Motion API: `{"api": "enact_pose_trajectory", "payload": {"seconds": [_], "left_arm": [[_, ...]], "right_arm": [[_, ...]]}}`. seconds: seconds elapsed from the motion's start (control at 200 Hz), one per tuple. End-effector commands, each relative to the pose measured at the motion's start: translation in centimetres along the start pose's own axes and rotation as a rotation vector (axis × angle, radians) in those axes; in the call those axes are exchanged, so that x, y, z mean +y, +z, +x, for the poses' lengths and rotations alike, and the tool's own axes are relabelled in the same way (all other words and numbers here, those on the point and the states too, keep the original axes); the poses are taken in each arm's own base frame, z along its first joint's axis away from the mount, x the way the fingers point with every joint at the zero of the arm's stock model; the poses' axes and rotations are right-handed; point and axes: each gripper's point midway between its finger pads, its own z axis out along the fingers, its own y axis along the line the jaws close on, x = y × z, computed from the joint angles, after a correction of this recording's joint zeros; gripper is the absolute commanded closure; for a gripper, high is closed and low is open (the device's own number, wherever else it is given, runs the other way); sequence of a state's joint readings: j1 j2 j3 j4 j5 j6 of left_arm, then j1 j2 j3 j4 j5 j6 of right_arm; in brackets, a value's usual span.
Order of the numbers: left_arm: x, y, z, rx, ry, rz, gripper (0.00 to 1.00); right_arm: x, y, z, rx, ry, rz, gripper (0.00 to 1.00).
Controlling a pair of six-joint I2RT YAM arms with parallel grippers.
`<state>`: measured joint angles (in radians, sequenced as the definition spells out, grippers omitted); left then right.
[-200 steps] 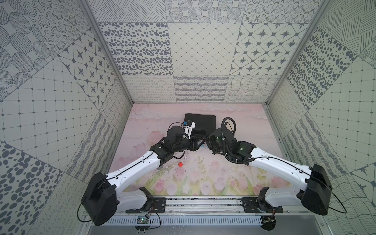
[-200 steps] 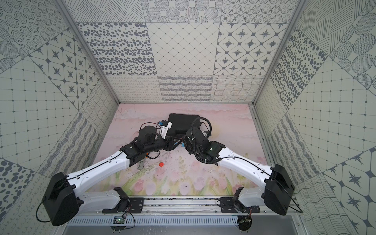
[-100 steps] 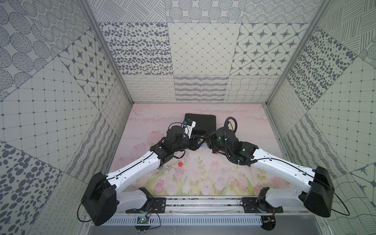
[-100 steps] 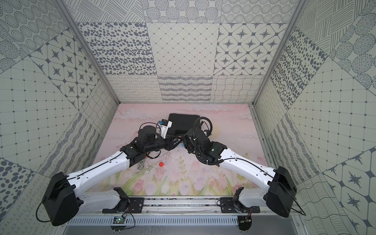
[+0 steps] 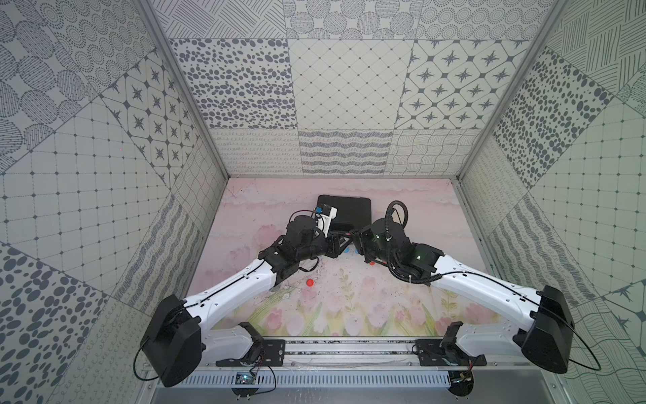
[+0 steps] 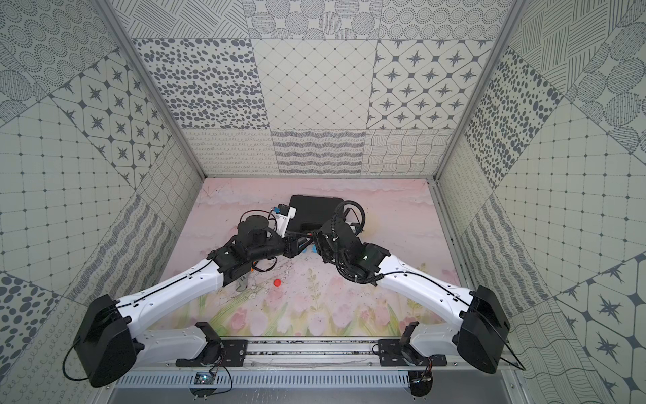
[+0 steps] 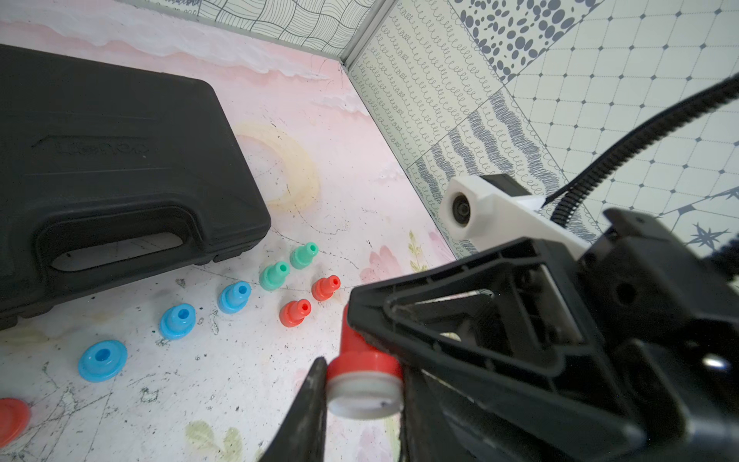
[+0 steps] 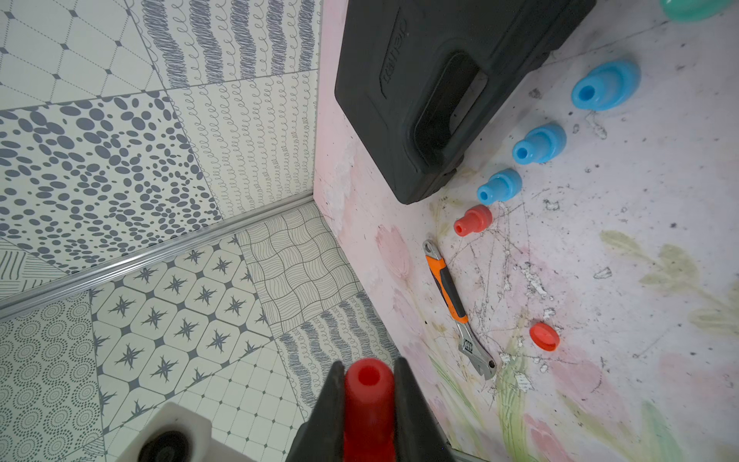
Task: Close the stamp cap
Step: Pick up the stamp from the center of the board.
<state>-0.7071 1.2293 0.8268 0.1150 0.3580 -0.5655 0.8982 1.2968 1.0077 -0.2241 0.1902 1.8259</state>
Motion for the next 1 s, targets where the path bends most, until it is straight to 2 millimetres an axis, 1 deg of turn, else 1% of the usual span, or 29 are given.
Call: {"api": "enact_pose_trajectory", "payload": {"seconds": [0.0,0.115,0.21,0.25,0.285,0.37,0.48,0.565,0.67,0.786,0.876,0.931,0.996], "left_arm": [[-0.9,-0.1,-1.8,-0.059,0.057,0.019,0.79],[-1.3,-0.2,-1.9,-0.052,0.084,0.024,0.82],[-1.6,-0.7,-2.0,-0.053,0.113,0.027,0.84],[-1.8,-1.0,-2.2,-0.055,0.126,0.03,0.85],[-1.9,-1.2,-2.2,-0.052,0.129,0.034,0.85],[-2.5,-2.0,-2.4,-0.047,0.135,0.057,0.86],[-3.5,-3.1,-3.0,-0.044,0.126,0.124,0.86],[-4.3,-4.0,-3.4,-0.034,0.1,0.194,0.86],[-5.4,-5.3,-4.2,-0.024,0.048,0.301,0.87],[-7.4,-7.1,-4.7,-0.006,0.023,0.434,0.87],[-9.0,-8.4,-4.8,0.023,0.019,0.521,0.87],[-10.1,-9.1,-4.5,0.051,0.021,0.573,0.87],[-11.2,-10.1,-4.2,0.076,0.033,0.627,0.88]], "right_arm": [[1.9,-0.5,2.3,0.096,0.011,-0.075,0.96],[2.4,-0.6,2.3,0.093,-0.014,-0.091,0.93],[3.1,-0.9,2.1,0.086,-0.085,-0.122,0.81],[3.5,-1.2,1.9,0.078,-0.137,-0.138,0.73],[4.0,-1.6,1.6,0.068,-0.189,-0.158,0.67],[4.9,-2.7,0.8,0.039,-0.311,-0.203,0.58],[6.3,-4.4,-0.3,0.009,-0.468,-0.317,0.51],[7.6,-6.1,-0.6,-0.001,-0.634,-0.415,0.46],[9.3,-8.5,0.2,0.001,-0.886,-0.543,0.45],[10.9,-11.6,2.4,0.0,-1.24,-0.678,0.45],[11.1,-13.5,3.7,-0.014,-1.502,-0.741,0.45],[11.1,-14.6,4.4,-0.021,-1.622,-0.789,0.45],[10.8,-16.2,5.7,-0.004,-1.776,-0.868,0.45]]}}
